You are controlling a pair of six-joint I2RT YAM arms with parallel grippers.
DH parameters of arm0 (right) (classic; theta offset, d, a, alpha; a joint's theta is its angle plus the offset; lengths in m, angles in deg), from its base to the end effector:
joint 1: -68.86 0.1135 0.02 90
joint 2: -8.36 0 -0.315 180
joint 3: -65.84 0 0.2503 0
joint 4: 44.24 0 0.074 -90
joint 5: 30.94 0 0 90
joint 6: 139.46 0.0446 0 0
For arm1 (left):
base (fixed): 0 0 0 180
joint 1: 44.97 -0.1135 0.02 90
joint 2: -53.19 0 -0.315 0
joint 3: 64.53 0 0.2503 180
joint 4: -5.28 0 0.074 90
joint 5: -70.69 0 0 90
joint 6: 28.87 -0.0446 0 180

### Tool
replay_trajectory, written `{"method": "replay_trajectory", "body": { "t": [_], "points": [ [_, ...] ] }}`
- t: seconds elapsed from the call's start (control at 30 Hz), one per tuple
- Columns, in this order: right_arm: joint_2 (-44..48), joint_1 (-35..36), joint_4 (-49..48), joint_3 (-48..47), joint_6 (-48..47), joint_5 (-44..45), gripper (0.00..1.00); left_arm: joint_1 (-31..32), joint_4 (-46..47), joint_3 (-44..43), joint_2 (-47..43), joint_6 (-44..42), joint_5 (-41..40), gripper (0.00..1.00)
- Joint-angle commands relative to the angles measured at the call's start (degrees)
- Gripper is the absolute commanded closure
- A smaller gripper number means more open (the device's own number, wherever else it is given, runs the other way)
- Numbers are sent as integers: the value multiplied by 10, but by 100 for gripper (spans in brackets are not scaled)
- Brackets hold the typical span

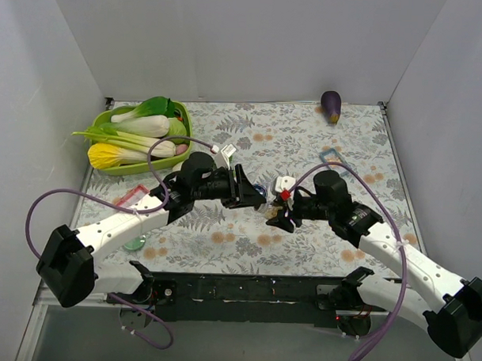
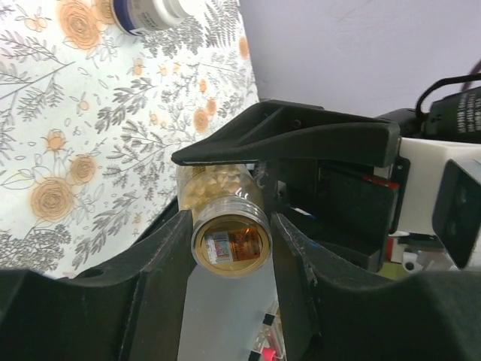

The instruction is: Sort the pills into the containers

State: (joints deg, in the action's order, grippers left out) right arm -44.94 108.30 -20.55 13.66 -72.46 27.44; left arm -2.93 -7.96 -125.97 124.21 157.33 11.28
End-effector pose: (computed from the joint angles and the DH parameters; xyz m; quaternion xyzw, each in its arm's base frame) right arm 0.1270 0.1347 0.3142 -0.5457 0.6172 0.3013 0.4802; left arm 0.1838 -0.1963 0.3261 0.2358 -0.7819 0.5769 0.0151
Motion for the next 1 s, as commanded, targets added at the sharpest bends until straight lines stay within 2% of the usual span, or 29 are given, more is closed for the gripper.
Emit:
{"method": "replay_trajectory", "body": {
  "t": [0.0, 0.27, 0.5, 0.63, 0.83, 0.93, 0.97],
  "points": [
    [-27, 9, 48, -56, -29, 30, 99, 19, -82, -52, 4, -44, -25, 92],
    [-53, 16, 82, -94, -37, 33, 99, 43, -177, -125, 41, -104, -60, 93],
    [-56, 18, 92, -109, -36, 24, 99, 46, -266, -178, 77, -166, -57, 96],
    [-44, 17, 92, -113, -30, 3, 99, 45, -271, -186, 68, -175, -54, 96],
    [-35, 3, 50, -107, 25, -76, 99, 45, -230, -161, 64, -192, 28, 96],
    [-28, -16, 14, -94, 84, -152, 99, 45, -202, -146, 52, -220, 77, 96],
    [-25, -20, -28, -86, 108, -192, 99, 45, -196, -135, 47, -240, 84, 96]
  ]
}}
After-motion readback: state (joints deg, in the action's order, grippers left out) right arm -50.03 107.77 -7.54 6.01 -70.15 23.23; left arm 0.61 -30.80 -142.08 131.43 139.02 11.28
